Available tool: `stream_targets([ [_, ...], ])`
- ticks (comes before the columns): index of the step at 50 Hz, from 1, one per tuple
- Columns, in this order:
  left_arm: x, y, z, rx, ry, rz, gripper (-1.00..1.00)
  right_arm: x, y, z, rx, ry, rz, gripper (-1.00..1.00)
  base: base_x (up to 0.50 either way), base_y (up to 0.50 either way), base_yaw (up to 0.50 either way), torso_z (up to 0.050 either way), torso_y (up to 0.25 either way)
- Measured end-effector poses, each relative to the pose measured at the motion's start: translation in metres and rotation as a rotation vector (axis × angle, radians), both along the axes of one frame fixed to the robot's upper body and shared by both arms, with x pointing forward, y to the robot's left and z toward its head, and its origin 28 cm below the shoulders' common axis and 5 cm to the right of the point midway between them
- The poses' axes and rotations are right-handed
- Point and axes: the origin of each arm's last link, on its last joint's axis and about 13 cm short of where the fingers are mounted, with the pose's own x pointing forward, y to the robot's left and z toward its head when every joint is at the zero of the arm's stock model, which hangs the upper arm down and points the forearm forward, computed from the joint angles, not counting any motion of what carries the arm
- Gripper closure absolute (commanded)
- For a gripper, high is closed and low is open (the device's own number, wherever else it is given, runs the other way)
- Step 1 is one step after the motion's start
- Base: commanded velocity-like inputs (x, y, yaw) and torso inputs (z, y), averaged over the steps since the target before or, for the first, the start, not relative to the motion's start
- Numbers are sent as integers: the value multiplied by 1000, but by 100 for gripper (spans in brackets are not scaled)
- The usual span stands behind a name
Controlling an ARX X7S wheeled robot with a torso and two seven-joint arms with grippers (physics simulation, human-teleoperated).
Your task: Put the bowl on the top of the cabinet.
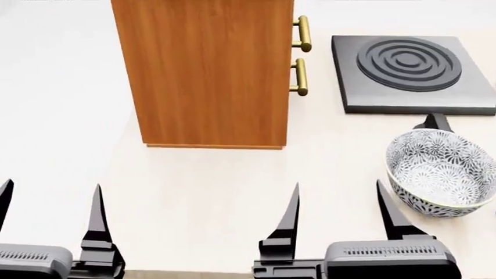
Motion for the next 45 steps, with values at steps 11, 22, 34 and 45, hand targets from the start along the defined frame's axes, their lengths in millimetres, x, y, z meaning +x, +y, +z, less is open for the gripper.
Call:
stream_targets([
  [11, -1, 0, 0, -4, -3, 2, -100, 0, 1, 0, -7, 13, -3, -100, 446, 0, 0, 0, 0],
  [22, -2, 1, 0, -6, -5, 4, -100, 0, 1, -1, -9, 14, -5, -100, 15, 0, 0, 0, 0],
  [34, -2, 1, 1, -7, -7, 5, -100, -1, 1, -1, -8, 14, -7, -100, 390, 0, 0, 0, 0],
  [45, -2, 1, 1, -8, -7, 6, -100, -1, 1, -1, -7, 12, -7, -100, 20, 0, 0, 0, 0],
])
